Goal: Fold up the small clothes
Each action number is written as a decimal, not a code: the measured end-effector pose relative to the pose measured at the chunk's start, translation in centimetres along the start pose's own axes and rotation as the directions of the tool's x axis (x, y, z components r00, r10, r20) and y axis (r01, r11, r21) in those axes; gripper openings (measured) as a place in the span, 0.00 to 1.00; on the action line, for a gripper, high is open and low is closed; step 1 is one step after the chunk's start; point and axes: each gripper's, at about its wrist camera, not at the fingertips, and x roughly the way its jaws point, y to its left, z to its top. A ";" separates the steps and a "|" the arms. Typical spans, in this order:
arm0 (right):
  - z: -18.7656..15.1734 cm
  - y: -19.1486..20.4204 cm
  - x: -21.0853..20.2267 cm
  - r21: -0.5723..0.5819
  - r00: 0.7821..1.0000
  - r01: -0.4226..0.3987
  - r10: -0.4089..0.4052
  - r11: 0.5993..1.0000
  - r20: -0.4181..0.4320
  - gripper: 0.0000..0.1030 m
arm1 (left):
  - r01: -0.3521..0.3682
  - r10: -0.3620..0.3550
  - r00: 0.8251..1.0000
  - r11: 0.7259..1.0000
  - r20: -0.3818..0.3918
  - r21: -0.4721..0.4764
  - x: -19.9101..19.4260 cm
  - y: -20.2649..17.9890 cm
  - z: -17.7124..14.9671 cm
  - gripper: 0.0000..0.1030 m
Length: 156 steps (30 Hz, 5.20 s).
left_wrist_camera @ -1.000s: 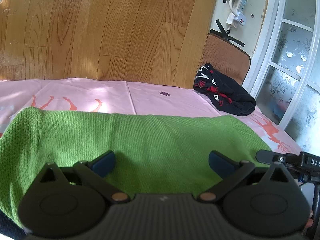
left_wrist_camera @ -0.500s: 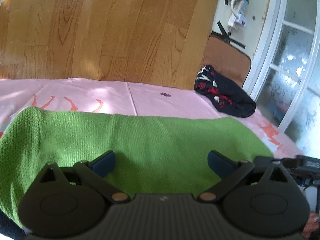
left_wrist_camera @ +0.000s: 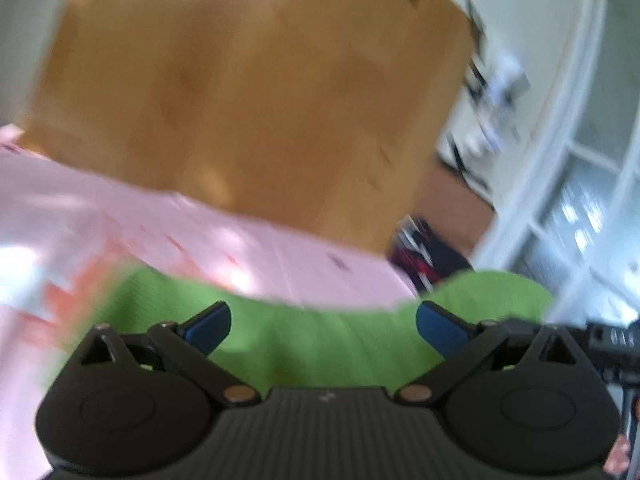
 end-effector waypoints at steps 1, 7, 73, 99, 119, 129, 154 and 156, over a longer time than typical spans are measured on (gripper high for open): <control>0.2 1.1 0.7 -0.029 1.000 -0.026 0.026 0.999 -0.014 0.26 | -0.039 0.039 0.999 0.999 0.034 -0.017 -1.3 1.1 0.7 1.00; -0.3 8.7 8.2 -0.174 0.963 -0.234 0.203 0.957 -0.178 0.26 | -0.215 0.242 0.958 0.962 0.155 -0.170 -8.0 7.5 2.9 1.00; -2.4 3.2 14.5 -0.178 0.963 -0.214 0.177 0.960 -0.201 0.50 | -0.159 0.106 0.950 0.974 -0.295 -0.161 3.7 5.9 -0.4 0.99; -2.2 0.0 16.8 -0.046 0.955 -0.159 0.142 0.986 -0.260 0.74 | -0.280 0.275 0.940 0.960 -0.201 0.005 4.4 3.0 -1.8 1.00; -2.5 -0.6 15.4 -0.035 0.954 -0.148 0.134 0.988 -0.267 0.80 | -0.273 0.265 0.943 0.962 -0.204 -0.010 4.3 3.2 -1.8 1.00; -2.4 -0.9 15.3 -0.022 0.951 -0.165 0.153 0.986 -0.267 0.82 | -0.272 0.264 0.943 0.962 -0.203 -0.011 4.3 3.3 -1.7 1.00; -2.5 -0.7 15.3 -0.032 0.950 -0.168 0.153 0.985 -0.271 0.83 | -0.261 0.250 0.946 0.965 -0.205 -0.025 4.3 3.4 -1.7 1.00; -2.5 -0.6 15.3 -0.032 0.950 -0.167 0.153 0.985 -0.271 0.83 | -0.248 0.234 0.950 0.968 -0.205 -0.043 4.1 3.7 -1.6 1.00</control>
